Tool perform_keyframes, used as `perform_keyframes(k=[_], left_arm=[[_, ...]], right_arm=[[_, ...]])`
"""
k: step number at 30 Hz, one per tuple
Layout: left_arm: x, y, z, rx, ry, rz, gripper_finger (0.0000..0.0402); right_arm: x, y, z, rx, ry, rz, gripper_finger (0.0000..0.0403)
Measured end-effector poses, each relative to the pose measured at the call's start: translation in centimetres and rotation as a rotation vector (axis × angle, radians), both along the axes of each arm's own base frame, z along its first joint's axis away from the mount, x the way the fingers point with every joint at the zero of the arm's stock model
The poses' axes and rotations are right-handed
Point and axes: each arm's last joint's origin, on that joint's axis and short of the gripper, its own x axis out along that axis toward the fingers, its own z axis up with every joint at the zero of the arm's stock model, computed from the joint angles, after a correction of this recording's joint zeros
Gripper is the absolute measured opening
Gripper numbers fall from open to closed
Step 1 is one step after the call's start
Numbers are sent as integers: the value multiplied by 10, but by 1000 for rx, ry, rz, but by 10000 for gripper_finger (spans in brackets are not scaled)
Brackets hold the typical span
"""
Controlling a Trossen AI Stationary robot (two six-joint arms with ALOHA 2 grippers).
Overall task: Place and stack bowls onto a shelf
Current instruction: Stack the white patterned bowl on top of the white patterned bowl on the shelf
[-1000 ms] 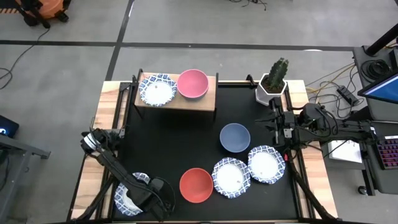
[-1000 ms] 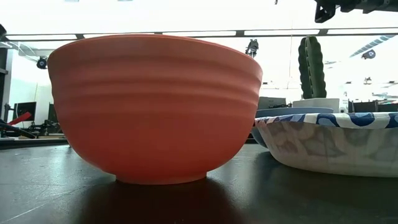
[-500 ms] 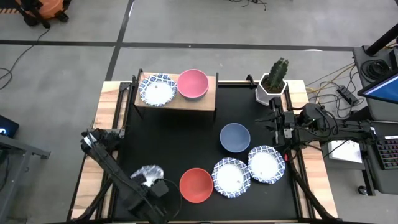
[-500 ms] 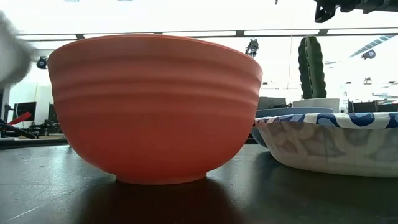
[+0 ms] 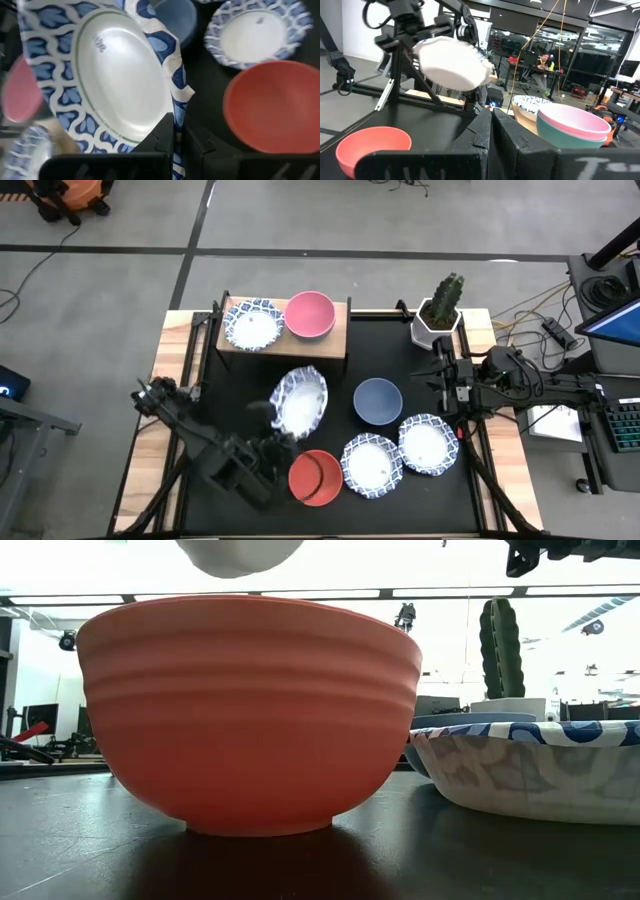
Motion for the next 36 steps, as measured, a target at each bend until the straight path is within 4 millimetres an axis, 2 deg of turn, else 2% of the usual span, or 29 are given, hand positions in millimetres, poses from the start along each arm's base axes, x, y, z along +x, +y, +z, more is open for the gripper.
perform_keyframes(k=[6, 11, 16, 20, 23, 27, 31, 36], left_arm=[[-2, 52, 13, 74, 57, 16, 0], [-29, 113, 25, 78, 52, 146, 0], [-62, 184, 14, 72, 77, 403, 0], [-76, 224, 2, 9, 114, 517, 0], [-78, 242, -7, -59, 144, 519, 0], [-75, 255, -13, -54, 173, 519, 0], [-70, 264, -18, -46, 204, 529, 6], [-64, 271, -23, -42, 220, 539, 36]], right_arm=[[0, 0, -1, 1, 9, 0, 9], [0, 0, -1, 17, 12, 1, 9], [0, 0, -1, 20, 12, 1, 9], [0, 0, -1, 39, 16, 2, 9], [0, 0, -2, 45, 19, 1, 9], [1, 0, -3, 48, 35, 1, 9], [1, 0, -5, 53, 48, 1, 9], [1, 0, -5, 60, 52, 1, 9]])
